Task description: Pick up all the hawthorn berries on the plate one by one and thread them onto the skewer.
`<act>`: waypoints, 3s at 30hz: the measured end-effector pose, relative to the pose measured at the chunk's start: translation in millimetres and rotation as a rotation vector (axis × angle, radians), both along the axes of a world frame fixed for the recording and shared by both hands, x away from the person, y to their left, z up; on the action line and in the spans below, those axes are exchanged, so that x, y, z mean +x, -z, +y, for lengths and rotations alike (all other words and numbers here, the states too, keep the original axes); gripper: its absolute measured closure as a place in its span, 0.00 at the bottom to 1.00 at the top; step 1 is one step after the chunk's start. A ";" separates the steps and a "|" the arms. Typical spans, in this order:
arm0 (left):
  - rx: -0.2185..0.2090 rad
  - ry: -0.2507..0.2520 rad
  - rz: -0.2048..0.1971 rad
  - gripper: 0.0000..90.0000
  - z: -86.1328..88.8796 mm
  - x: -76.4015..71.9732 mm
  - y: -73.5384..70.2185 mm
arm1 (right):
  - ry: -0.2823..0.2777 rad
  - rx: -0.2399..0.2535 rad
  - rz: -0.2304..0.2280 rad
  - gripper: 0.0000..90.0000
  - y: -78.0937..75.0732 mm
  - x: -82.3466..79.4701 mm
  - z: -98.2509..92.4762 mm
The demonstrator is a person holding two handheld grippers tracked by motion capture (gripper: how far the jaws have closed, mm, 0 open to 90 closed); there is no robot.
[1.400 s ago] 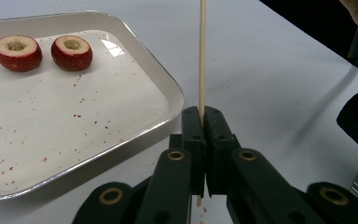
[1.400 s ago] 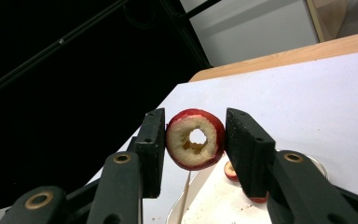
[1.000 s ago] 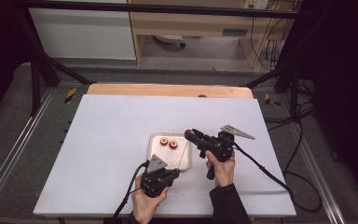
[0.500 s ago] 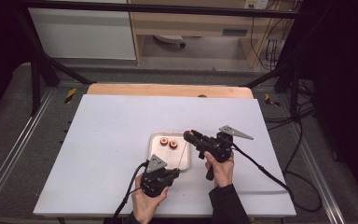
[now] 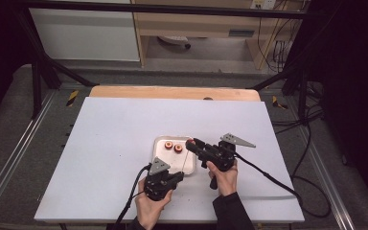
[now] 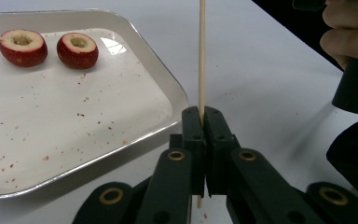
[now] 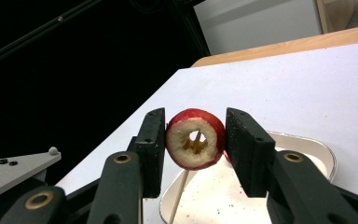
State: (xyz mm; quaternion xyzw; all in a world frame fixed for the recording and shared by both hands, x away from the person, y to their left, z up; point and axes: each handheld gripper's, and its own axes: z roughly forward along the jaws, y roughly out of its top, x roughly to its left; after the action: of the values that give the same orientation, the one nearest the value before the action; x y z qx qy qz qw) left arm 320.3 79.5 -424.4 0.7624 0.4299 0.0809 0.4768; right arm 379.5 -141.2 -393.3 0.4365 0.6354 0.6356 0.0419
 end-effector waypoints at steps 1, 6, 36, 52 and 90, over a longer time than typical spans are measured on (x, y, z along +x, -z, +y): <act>0.000 0.005 -0.009 0.98 -0.4 -0.7 0.0 | 0.000 -0.002 0.004 0.66 0.3 0.3 -0.5; 0.007 0.005 -0.032 0.98 -0.6 -2.0 -0.7 | -0.007 0.009 0.056 0.66 0.8 1.8 -3.1; 0.043 0.009 -0.038 0.98 1.8 13.4 -0.2 | -0.127 -0.084 0.141 0.66 28.4 -11.6 14.8; 0.115 0.009 -0.083 0.98 33.3 4.3 2.1 | -0.127 -0.227 0.084 0.24 13.1 2.6 -3.3; 0.153 -0.022 -0.088 0.98 84.8 -7.5 12.3 | -0.282 -0.816 0.127 0.10 -1.6 65.5 48.1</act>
State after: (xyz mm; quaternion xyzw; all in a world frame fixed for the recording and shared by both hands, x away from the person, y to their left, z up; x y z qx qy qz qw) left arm 312.8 164.3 -436.7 0.7874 0.4095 0.1522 0.4349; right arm 445.0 -93.1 -391.7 0.3312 0.8893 0.3038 0.0844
